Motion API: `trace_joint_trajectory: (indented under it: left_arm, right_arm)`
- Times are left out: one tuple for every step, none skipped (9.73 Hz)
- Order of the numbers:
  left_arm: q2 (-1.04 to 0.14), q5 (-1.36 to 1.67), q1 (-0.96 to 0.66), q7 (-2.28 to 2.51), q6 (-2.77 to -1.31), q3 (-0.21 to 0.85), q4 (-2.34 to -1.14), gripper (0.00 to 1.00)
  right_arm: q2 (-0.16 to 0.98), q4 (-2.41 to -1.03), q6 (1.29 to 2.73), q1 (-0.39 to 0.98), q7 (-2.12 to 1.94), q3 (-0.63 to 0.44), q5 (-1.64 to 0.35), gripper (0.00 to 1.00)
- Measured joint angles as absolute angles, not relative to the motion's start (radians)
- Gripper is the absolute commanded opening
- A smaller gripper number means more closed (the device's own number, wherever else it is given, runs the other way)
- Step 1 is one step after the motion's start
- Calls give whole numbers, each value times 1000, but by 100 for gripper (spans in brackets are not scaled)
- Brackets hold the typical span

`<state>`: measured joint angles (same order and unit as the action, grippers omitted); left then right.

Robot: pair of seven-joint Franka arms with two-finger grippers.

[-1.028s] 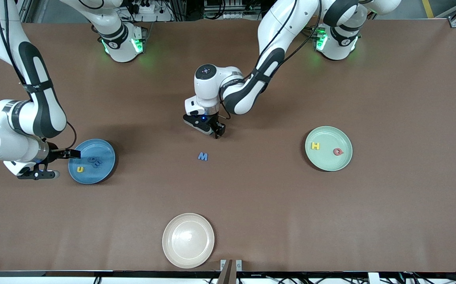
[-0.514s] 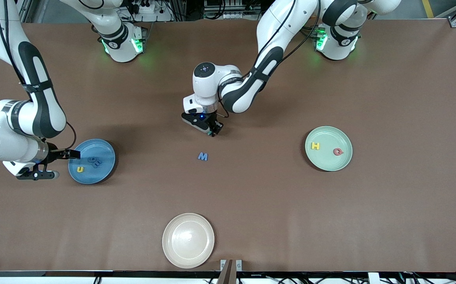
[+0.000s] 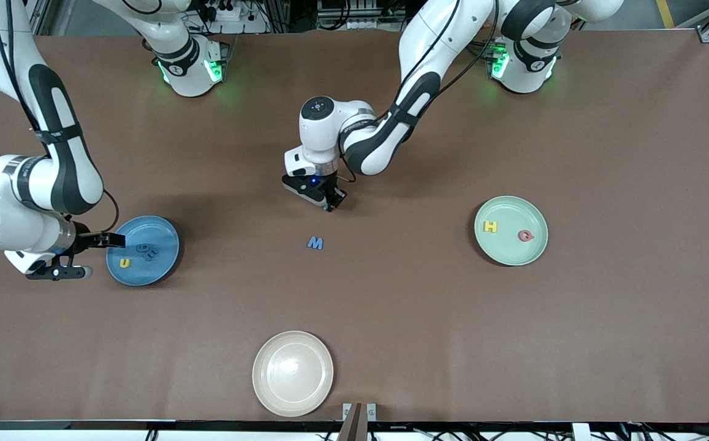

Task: Sort upper and lower case letters into plates
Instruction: 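Lower the left gripper around the teal k and close it, then lift the k with the left gripper while the right gripper leaves the plate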

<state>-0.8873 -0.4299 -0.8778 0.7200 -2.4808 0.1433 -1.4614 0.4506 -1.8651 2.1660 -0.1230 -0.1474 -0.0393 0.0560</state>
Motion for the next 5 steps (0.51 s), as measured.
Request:
trace_joint_trajectory:
  left_arm:
    - [-887,-430,-878,720,-2481,144,-1461,31]
    - [-887,-430,-878,720,-2481,144,-1461,27]
    - [-887,-430,-878,721,-2480,144,-1460,26]
    - [-885,-430,-878,721,-2478,144,-1458,24]
    - [-885,-430,-878,721,-2477,144,-1457,24]
  right_arm:
    - [451,-1865,2165,-117,-145,-34,46,100]
    - [452,-1865,2164,-104,-143,-30,37,100]
    - [453,-1866,2164,-88,-140,-27,33,100]
    - [453,-1868,2164,-68,-138,-25,25,100]
    - [453,-1873,2164,-43,-136,-23,3,100]
